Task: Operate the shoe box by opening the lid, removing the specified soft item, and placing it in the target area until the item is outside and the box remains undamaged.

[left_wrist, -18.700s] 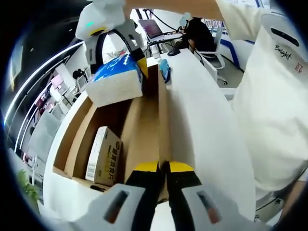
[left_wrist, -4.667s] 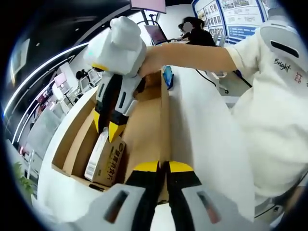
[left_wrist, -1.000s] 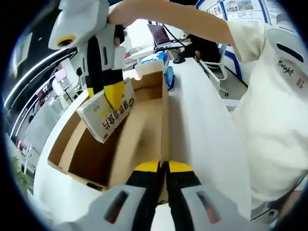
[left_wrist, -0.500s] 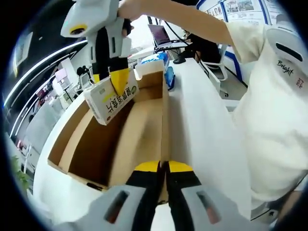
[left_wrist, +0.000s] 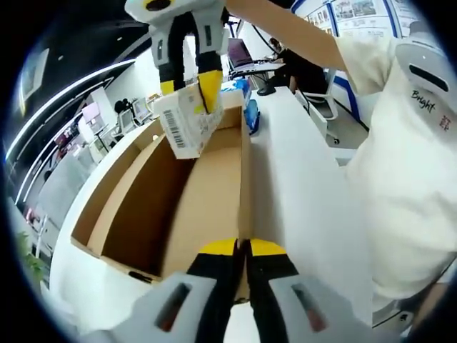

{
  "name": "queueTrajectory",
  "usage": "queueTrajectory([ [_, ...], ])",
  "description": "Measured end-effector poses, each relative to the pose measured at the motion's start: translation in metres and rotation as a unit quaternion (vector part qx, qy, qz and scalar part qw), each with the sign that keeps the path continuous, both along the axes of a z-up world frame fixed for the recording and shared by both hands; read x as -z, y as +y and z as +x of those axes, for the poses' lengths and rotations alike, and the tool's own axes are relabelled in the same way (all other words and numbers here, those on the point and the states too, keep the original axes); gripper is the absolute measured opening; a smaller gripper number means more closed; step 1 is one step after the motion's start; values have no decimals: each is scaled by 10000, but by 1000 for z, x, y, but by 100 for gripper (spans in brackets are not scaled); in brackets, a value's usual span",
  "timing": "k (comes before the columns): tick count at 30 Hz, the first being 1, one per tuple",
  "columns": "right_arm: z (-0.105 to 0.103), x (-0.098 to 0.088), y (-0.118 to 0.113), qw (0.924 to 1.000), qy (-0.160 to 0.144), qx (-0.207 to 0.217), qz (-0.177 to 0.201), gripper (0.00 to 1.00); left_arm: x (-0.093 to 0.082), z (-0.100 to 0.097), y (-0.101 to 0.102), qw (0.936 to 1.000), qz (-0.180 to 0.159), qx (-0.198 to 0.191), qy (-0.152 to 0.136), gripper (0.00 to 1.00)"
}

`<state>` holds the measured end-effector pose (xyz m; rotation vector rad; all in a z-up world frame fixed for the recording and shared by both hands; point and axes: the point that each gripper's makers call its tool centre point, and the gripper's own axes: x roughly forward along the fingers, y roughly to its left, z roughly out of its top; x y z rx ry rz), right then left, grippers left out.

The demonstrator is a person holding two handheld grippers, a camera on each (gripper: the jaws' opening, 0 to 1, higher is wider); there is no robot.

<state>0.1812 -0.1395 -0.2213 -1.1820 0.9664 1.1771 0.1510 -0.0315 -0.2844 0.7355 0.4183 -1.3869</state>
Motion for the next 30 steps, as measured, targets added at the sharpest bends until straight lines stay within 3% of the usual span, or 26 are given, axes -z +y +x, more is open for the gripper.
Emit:
queueTrajectory([
  [2, -9, 1, -9, 9996, 133, 157, -190, 20, 0, -1, 0, 10000, -1, -2, -7, 4],
  [8, 1, -17, -10, 9996, -189, 210, -40, 20, 0, 2, 1, 10000, -4, -8, -18, 4],
  [13, -7, -20, -12, 9988, -387, -167, -267, 20, 0, 5, 2, 10000, -11, -15, -14, 4],
  [18, -9, -22, -13, 9982, -532, -40, -256, 20, 0, 5, 2, 10000, -55, -4, -13, 4],
  [22, -14, -26, -13, 9985, -529, 124, -101, 20, 0, 6, 1, 10000, -60, 1, -10, 4],
  [25, -25, -24, -18, 9994, -253, 164, -164, 20, 0, 7, 2, 10000, -53, 0, -7, 4],
  [30, -34, -22, -26, 9989, -322, 211, -253, 20, 0, 9, 2, 10000, -41, 20, 0, 3],
])
